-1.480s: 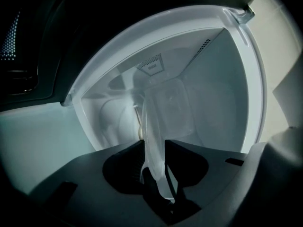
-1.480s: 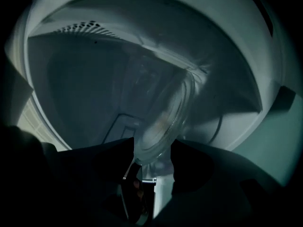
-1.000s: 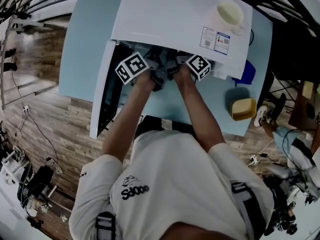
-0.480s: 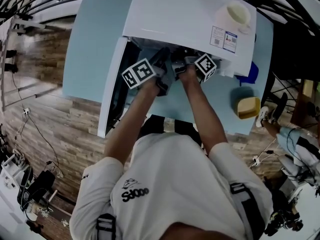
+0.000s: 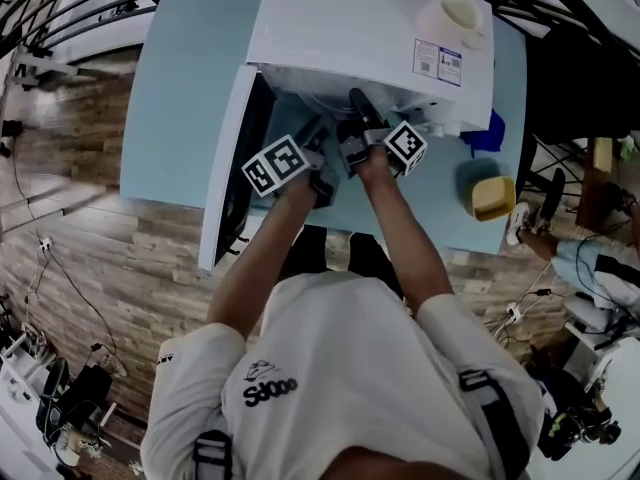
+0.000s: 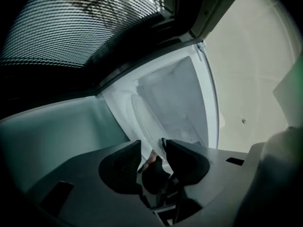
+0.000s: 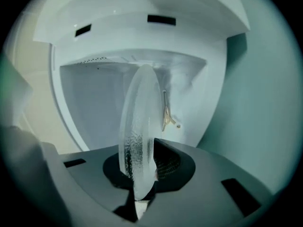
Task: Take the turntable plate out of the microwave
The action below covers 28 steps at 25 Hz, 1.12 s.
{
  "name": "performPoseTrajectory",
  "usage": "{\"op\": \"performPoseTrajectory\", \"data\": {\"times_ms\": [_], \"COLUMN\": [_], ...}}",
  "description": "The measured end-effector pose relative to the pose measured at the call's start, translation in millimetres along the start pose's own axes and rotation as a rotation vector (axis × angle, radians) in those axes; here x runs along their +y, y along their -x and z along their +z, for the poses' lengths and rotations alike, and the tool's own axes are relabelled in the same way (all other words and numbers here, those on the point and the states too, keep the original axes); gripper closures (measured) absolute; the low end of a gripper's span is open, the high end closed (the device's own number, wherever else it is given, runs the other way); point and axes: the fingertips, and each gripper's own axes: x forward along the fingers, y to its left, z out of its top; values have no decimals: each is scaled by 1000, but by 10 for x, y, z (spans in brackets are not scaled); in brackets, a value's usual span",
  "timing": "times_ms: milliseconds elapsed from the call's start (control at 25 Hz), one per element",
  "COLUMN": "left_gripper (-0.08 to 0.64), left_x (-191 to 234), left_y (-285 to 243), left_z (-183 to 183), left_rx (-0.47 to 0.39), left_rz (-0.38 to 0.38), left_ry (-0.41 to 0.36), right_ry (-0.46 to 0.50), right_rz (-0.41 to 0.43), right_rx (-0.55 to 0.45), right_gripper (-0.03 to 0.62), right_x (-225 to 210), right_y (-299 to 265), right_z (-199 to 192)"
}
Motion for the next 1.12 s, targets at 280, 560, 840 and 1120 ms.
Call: {"op": "performPoseTrajectory", "data": {"times_ms": [280,560,840,1120], "left_gripper": [368,365,440,443], "left_x": [195,173,-134,-589], "left_y": [190,389,745,1035], "left_z": [-52,25,-173,-539], "left_rx": [-92,-200,-200,-195], "left_rz": [66,39,-65,-108], "left_ry": [9,3,-122,-226], "right_ry": [5,66,119,200], "right_rz": [17,87,140,201], "right_rx": [76,217,309,400], "right_gripper": [565,565,563,552], "right_x": [66,336,572,796], "right_y": [377,803,1367,1795], "right_z": [-149,-344,-439,-343]}}
